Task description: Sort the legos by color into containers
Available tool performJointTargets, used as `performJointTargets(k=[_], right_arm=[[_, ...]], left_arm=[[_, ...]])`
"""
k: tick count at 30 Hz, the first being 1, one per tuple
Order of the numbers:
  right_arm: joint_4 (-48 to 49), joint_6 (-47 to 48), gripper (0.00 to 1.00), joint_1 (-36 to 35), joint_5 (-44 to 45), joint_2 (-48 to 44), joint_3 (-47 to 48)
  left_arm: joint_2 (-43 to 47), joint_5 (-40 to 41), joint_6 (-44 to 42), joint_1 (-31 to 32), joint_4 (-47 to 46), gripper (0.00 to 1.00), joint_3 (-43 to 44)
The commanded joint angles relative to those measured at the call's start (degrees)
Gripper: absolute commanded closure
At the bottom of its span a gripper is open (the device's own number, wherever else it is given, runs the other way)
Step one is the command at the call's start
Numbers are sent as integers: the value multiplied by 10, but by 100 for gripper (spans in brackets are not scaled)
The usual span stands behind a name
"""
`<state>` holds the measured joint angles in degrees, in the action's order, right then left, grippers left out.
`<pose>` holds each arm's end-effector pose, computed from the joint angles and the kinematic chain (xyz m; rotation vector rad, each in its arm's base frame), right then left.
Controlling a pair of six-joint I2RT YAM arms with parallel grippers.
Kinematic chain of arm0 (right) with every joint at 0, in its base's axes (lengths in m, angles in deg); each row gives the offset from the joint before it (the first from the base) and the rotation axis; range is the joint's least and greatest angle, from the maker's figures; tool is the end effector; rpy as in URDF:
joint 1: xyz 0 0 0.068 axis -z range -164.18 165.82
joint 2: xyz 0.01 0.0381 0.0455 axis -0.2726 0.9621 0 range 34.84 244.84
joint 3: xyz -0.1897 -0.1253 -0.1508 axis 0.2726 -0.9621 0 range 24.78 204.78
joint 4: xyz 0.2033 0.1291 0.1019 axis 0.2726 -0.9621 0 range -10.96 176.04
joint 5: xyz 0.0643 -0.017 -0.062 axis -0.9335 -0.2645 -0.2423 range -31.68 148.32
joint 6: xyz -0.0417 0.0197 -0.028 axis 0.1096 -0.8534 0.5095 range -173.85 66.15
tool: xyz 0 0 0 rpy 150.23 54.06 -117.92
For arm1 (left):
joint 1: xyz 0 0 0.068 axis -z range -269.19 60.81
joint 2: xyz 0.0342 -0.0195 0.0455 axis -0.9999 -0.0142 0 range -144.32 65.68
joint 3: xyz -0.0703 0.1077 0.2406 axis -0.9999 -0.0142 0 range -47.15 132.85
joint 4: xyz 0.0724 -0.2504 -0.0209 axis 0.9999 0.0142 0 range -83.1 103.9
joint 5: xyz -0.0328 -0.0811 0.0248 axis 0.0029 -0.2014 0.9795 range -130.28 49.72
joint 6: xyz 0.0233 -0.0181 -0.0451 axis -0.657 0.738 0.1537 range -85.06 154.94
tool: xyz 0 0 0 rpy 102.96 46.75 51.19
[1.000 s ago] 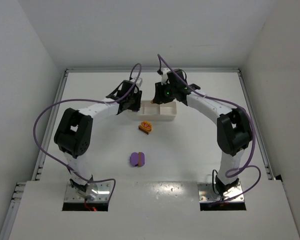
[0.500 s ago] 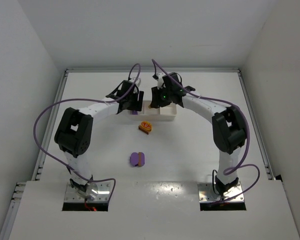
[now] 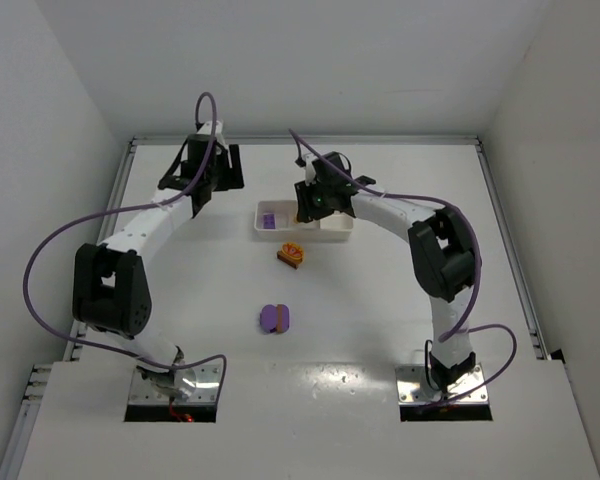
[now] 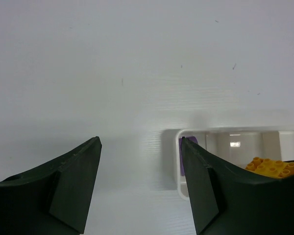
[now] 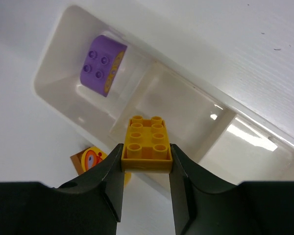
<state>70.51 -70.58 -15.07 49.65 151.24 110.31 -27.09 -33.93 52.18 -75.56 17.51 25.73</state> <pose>0.3868 0.2376 0.1966 -0.3750 2.4170 0.5644 0.3682 -0.0851 0.2949 -0.1331 2.1019 -0.2077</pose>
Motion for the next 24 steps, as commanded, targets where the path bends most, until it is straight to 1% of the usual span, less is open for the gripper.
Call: performJointTargets(k=[1, 5, 8, 9, 10, 11, 12, 13, 14, 15, 18, 19, 20, 21, 24], right_arm=[[12, 6, 96, -3, 42, 9, 30], [34, 6, 96, -3, 73, 4, 15], [40, 6, 91, -9, 114, 4, 7], [51, 6, 91, -9, 123, -4, 7], [59, 6, 88, -9, 130, -12, -10], [66, 6, 88, -14, 136, -12, -15], [66, 6, 86, -14, 136, -18, -20], [66, 6, 82, -14, 136, -18, -20], [59, 6, 70, -14, 136, -13, -13], [53, 6, 60, -21, 136, -13, -13], [59, 6, 41, -21, 125, -20, -20], [59, 6, 41, -21, 124, -20, -27], [64, 1, 38, -21, 117, -28, -27], [64, 1, 31, -21, 117, -42, -34], [71, -4, 30, -26, 92, -66, -49]], left_arm=[[17, -7, 14, -15, -9, 28, -9], [22, -13, 14, -20, -9, 28, -19], [16, -13, 14, -20, -15, 28, -20], [16, -13, 14, -20, -15, 28, -26], [16, -13, 14, -20, -15, 28, -26], [10, -13, 19, -20, -15, 28, -26], [10, -13, 19, -20, -15, 28, -26], [10, -13, 19, -20, -20, 28, -26], [5, -13, 19, -20, -20, 28, -26], [5, -13, 19, -20, -20, 28, -26], [5, -18, 19, -20, -20, 27, -26], [5, -18, 19, -20, -20, 27, -26], [5, -18, 19, -20, -20, 27, -31], [5, -18, 19, -20, -20, 27, -36], [10, -29, 13, -20, -25, 27, -53]])
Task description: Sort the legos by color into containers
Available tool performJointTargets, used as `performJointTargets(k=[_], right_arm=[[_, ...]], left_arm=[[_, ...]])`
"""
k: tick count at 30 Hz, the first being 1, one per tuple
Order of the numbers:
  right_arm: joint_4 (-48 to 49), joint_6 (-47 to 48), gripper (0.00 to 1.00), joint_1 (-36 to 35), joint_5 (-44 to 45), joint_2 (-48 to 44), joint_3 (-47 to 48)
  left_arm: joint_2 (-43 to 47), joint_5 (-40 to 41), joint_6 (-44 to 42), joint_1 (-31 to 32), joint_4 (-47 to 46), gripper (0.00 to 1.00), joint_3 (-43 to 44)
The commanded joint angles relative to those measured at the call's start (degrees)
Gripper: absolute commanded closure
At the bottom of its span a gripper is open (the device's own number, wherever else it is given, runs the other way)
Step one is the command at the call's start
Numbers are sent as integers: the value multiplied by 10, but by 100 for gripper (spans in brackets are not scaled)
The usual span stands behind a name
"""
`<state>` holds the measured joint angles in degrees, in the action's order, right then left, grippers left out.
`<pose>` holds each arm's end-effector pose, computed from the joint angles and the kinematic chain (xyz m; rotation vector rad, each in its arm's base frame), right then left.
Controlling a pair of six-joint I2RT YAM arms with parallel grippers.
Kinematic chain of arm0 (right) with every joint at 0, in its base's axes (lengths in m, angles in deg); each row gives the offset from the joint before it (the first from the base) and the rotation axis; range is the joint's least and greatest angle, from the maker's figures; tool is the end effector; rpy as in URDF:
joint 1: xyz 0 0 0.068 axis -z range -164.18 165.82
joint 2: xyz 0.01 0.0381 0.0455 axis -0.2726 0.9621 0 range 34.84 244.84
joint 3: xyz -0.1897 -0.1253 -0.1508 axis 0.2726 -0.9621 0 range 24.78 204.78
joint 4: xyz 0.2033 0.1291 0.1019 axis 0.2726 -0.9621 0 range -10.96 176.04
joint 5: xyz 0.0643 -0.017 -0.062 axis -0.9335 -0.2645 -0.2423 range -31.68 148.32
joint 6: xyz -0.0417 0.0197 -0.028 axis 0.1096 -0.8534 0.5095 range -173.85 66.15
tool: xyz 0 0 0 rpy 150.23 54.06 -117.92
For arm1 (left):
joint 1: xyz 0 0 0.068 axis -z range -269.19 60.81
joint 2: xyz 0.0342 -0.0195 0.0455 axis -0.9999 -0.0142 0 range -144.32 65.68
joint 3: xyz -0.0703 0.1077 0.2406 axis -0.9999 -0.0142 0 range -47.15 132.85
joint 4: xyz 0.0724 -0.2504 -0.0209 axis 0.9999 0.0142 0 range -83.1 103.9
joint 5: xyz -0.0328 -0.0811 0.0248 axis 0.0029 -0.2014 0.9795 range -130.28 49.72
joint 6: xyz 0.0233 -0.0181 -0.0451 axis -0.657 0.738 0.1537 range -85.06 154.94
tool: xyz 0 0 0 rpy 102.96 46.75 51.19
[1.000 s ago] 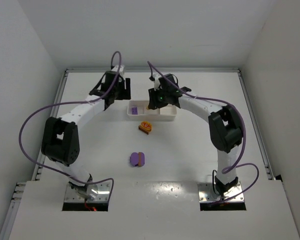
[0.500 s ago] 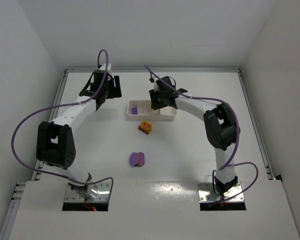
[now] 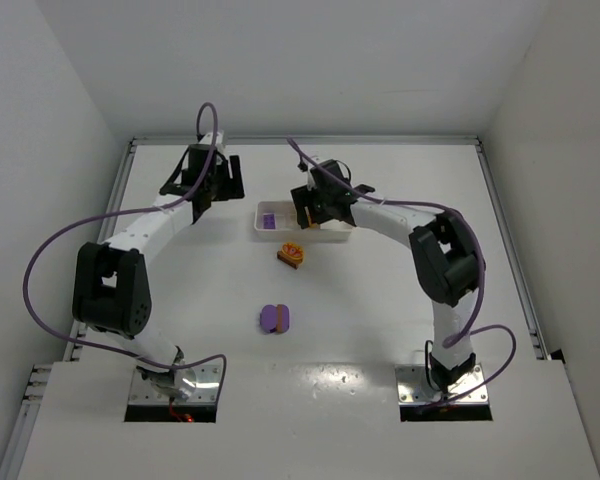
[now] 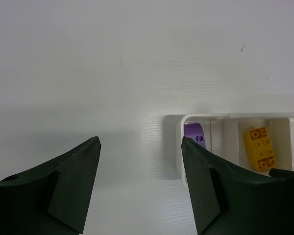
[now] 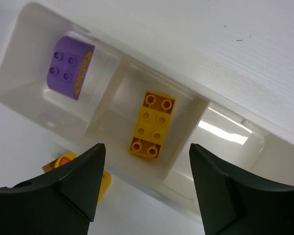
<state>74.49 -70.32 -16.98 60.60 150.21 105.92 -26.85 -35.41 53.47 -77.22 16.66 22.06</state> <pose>0.3756 0.2404 0.1852 -0.3217 2.3780 0.3630 0.3648 -0.0741 0.2758 -0.1728 2.1467 -0.2187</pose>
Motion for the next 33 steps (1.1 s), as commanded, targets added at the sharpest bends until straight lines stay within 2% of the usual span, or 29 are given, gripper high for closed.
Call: performJointTargets(k=[1, 4, 6, 7, 8, 9, 10, 12, 13, 16, 19, 21, 26, 33], right_arm=[[31, -13, 30, -7, -29, -75, -12], [36, -13, 30, -7, -41, -112, -27], [29, -7, 30, -1, -59, -153, -34], [20, 3, 30, -1, -90, -166, -40], [-3, 35, 30, 14, -126, -190, -40], [-14, 54, 29, 20, -146, -203, -45], [-23, 71, 29, 27, -162, -216, -51], [-60, 120, 28, 47, -191, -250, -70], [-72, 138, 26, 54, -205, -261, -78], [-98, 182, 26, 77, -213, -306, -123], [-103, 196, 26, 100, -207, -339, -166], [-103, 202, 26, 113, -214, -367, -192], [-103, 186, 26, 195, -256, -409, -230], [-130, 186, 26, 254, -278, -428, -235]], left_arm=[[14, -30, -8, -4, -23, 27, -16], [35, -70, -40, -4, -23, 27, -38], [54, -151, -74, -4, -23, 27, -55], [60, -190, -123, -4, -2, 27, -61], [65, -278, -155, -4, 15, 27, -61], [65, -324, -236, -4, 38, 27, -61], [65, -382, -278, -4, 102, 27, -56], [65, -416, -363, 3, 173, 27, -50], [65, -426, -443, 9, 230, 27, -50], [91, -427, -540, 35, 284, 27, -90], [127, -406, -570, 73, 294, 29, -151], [162, -382, -584, 124, 280, 29, -184], [247, -346, -569, 224, 205, 30, -296], [273, -339, -532, 268, 152, 19, -348]])
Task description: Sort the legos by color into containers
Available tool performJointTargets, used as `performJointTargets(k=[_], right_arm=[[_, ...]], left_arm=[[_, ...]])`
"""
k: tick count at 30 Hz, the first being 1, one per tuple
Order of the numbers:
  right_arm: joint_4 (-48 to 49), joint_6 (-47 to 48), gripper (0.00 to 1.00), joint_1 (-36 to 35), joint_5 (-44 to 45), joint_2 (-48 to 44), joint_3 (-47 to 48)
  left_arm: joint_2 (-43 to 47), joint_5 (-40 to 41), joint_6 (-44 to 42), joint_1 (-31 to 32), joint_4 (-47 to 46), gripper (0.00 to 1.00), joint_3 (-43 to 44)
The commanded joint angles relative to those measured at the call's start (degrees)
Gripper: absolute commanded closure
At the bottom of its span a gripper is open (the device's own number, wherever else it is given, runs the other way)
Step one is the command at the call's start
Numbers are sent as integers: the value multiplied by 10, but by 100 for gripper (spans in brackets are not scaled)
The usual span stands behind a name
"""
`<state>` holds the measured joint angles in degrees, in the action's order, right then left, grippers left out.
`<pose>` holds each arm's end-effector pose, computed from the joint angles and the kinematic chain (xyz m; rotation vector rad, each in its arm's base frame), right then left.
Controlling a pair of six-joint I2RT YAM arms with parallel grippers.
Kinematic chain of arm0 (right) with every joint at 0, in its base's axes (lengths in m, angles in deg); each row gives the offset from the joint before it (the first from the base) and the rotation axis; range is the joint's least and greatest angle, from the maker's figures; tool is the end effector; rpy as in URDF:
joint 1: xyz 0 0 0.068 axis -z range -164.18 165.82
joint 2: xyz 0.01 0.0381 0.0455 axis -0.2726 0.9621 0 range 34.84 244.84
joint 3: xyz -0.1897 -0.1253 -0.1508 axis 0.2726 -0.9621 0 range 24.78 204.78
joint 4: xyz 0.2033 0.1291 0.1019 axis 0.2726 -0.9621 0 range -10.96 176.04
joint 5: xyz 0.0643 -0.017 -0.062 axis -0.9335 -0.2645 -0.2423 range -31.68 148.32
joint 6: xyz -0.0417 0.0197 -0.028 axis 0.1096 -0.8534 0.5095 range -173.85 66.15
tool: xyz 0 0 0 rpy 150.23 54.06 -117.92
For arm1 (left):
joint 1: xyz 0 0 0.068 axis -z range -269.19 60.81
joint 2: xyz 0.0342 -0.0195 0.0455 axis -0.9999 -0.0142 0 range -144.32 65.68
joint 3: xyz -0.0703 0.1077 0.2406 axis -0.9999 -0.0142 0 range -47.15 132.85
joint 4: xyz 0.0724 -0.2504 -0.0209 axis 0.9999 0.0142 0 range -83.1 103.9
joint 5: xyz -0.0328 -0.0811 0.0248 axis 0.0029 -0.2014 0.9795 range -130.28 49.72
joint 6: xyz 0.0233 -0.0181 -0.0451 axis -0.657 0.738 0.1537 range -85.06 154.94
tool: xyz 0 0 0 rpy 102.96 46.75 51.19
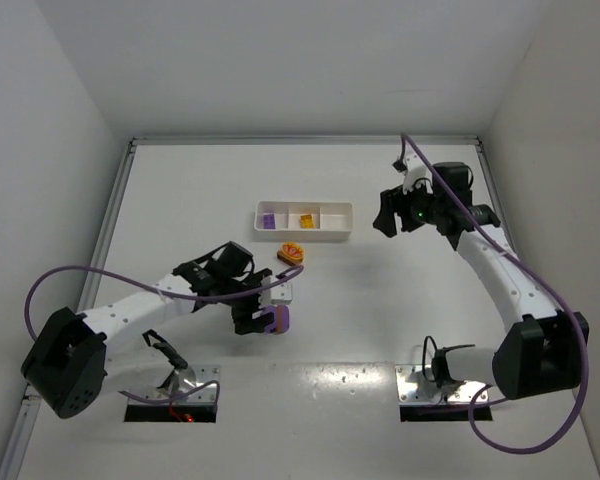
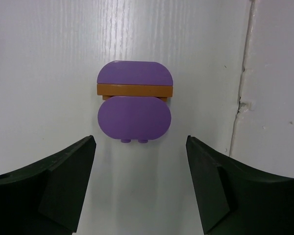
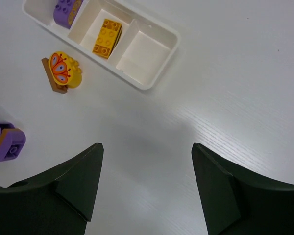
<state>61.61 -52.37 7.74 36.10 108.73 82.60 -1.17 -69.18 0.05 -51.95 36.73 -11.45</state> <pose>0.2756 0.0527 0.2875 -0.3913 2.2294 0.5018 0.1553 -0.1396 0.1890 1.6507 1.9755 -0.6755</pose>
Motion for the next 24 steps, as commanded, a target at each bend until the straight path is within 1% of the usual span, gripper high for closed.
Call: performJointTargets(k=[1, 9, 17, 24], right_arm=[[-1, 6, 26, 15, -41, -13, -8], [-1, -4, 26, 32, -57, -1, -3], [-1, -9, 26, 38, -73, 14, 8], [-1, -9, 26, 38, -73, 21, 8]], left_arm=[[16, -1, 3, 25, -56, 19, -19], [11, 48, 14, 56, -101, 17, -39], [0, 111, -10, 72, -135, 17, -74], [-13, 116, -10, 77, -164, 15, -79]])
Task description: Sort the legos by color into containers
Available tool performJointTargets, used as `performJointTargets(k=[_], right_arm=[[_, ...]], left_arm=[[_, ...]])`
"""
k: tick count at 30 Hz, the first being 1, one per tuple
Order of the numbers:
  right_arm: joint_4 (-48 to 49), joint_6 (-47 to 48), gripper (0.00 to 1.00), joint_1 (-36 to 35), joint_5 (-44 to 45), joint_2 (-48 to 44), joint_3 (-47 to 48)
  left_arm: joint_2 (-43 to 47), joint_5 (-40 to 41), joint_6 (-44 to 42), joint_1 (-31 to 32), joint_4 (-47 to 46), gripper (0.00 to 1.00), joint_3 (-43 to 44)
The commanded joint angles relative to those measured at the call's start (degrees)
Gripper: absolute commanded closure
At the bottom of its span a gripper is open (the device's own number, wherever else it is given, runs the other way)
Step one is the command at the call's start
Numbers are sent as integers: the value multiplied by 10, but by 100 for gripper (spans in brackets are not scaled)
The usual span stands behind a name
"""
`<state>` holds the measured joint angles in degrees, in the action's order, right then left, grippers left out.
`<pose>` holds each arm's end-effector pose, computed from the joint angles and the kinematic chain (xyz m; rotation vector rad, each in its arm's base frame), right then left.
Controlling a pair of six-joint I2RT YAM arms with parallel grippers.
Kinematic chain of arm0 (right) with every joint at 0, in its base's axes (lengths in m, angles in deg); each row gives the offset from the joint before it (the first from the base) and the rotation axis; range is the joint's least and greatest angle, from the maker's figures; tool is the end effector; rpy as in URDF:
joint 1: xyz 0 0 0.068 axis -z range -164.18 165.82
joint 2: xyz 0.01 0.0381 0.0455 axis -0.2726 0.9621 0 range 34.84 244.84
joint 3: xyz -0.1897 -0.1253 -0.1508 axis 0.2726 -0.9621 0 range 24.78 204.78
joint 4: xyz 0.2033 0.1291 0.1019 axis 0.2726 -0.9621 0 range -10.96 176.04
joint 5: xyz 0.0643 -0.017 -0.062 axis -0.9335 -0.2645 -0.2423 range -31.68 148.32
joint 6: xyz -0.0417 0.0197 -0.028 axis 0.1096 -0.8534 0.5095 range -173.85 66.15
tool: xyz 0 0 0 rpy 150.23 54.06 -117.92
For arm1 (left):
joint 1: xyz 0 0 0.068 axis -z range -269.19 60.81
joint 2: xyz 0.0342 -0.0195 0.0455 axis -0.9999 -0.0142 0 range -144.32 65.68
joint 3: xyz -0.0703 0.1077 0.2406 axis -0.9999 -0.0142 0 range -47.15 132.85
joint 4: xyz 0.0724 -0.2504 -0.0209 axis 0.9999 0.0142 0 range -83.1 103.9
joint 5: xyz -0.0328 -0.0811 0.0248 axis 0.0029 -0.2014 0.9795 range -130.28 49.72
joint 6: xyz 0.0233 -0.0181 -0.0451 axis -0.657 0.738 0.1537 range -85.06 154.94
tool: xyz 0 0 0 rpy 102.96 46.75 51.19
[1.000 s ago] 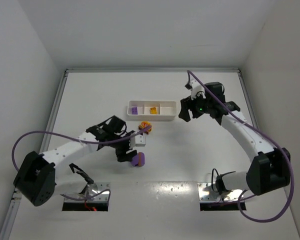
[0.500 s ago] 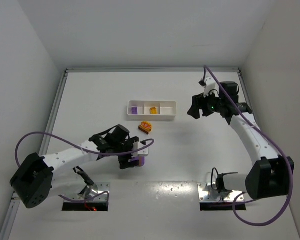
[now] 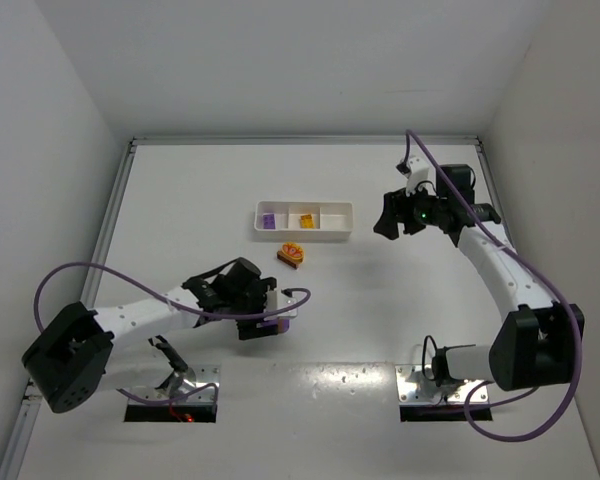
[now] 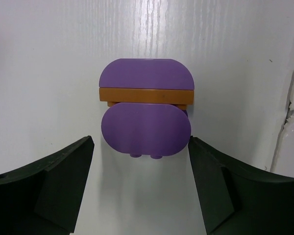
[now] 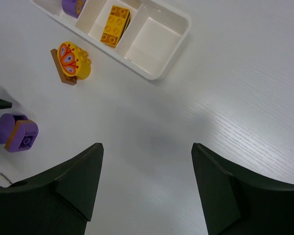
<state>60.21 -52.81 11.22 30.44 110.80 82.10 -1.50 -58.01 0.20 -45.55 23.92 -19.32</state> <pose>0.2804 0.0393 0.2742 -0.3522 2.2832 0.6001 0.1410 -0.1493 0.1582 1.7005 1.8960 -0.4554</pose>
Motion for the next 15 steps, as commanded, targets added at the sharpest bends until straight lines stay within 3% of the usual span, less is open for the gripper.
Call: performJointTargets(k=[1, 15], right_arm=[[13, -5, 26, 3, -17, 0, 13], [13, -5, 26, 8, -17, 10, 8]], left_arm=[[-9, 4, -11, 13, -36, 15, -1], [-47, -6, 5, 29, -58, 15, 10]])
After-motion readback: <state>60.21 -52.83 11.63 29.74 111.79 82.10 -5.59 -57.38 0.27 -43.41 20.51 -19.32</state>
